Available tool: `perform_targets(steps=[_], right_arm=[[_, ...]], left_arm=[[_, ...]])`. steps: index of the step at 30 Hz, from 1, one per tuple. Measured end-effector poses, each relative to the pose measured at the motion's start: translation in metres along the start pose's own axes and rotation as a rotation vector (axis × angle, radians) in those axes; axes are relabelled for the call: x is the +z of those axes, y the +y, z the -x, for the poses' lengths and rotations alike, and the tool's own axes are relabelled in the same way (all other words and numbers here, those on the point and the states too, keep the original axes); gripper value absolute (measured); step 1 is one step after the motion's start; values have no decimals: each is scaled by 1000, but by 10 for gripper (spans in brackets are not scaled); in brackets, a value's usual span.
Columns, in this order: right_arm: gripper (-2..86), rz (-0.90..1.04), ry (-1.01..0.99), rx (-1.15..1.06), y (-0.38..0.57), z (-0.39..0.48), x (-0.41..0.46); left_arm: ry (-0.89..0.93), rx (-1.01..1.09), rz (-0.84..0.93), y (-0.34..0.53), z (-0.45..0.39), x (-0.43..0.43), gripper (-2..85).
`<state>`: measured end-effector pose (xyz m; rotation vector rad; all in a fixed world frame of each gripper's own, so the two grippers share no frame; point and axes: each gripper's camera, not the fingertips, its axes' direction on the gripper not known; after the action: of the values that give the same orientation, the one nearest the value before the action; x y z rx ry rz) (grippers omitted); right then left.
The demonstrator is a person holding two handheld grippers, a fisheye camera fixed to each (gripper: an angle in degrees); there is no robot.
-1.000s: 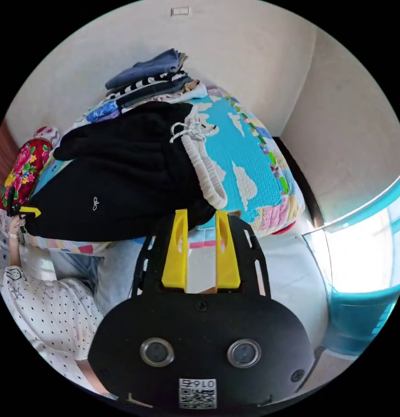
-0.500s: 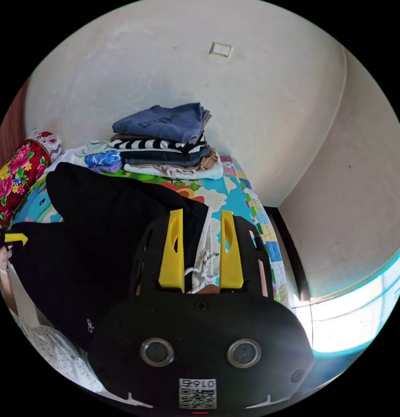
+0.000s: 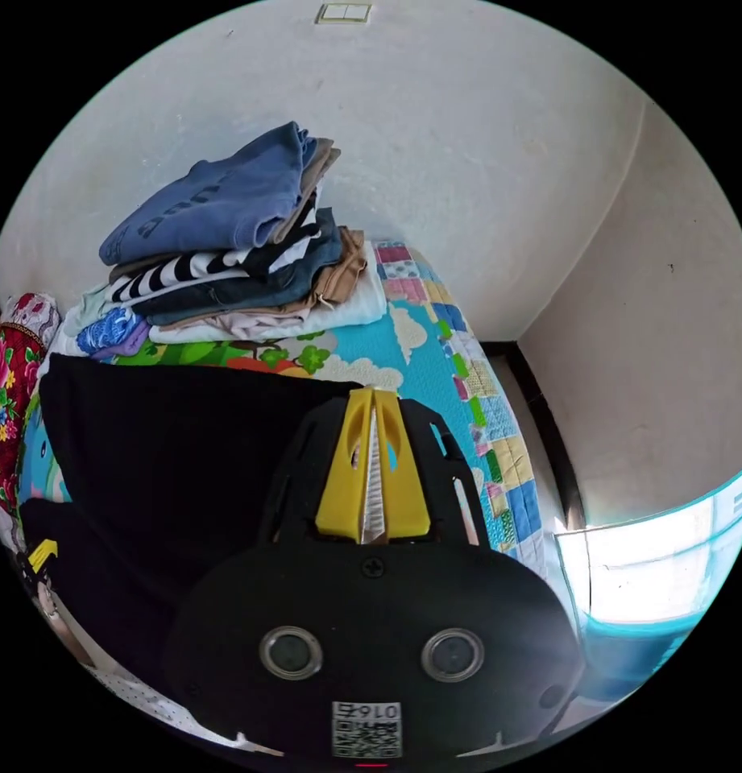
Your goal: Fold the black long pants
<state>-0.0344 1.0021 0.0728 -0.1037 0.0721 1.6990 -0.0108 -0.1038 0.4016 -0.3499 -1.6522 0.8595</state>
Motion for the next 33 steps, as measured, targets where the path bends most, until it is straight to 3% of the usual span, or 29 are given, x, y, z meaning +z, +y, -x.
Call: perform_targets(steps=[1,4,5,8,12,15,17,21,25,27,29,33], right_arm=[[-1,-24,46,11,-5,6,-1],[0,-106,450,-15,-17,27,1],[3,-53,485,-59,-23,36,9],[35,21,215,-175,-31,69,13],[119,112,91,-195,-42,98,20],[131,244,98,-90,-60,94,47],[120,260,-35,5,-71,82,58],[95,185,-55,89,-85,75,50],[94,204,49,207,-107,102,29],[86,25,118,269,-109,133,-15],[62,-260,-31,152,-103,206,-83],[73,-311,-533,-358,-105,350,-138]], left_arm=[[1,-1,0,1,0,0,-10],[-3,1,-2,4,0,3,-10],[-10,4,-4,5,-1,4,-10],[-20,8,-8,9,-1,8,-10],[-2,-1,-13,14,5,13,-10],[23,-15,-21,18,13,18,-10],[38,-23,-23,21,17,21,-10],[63,-38,-27,27,27,29,-10],[61,-56,-28,33,34,35,-10],[55,-89,-26,36,44,32,-9],[-25,-95,-78,36,59,22,-9],[-183,-262,-187,23,139,9,-5]])
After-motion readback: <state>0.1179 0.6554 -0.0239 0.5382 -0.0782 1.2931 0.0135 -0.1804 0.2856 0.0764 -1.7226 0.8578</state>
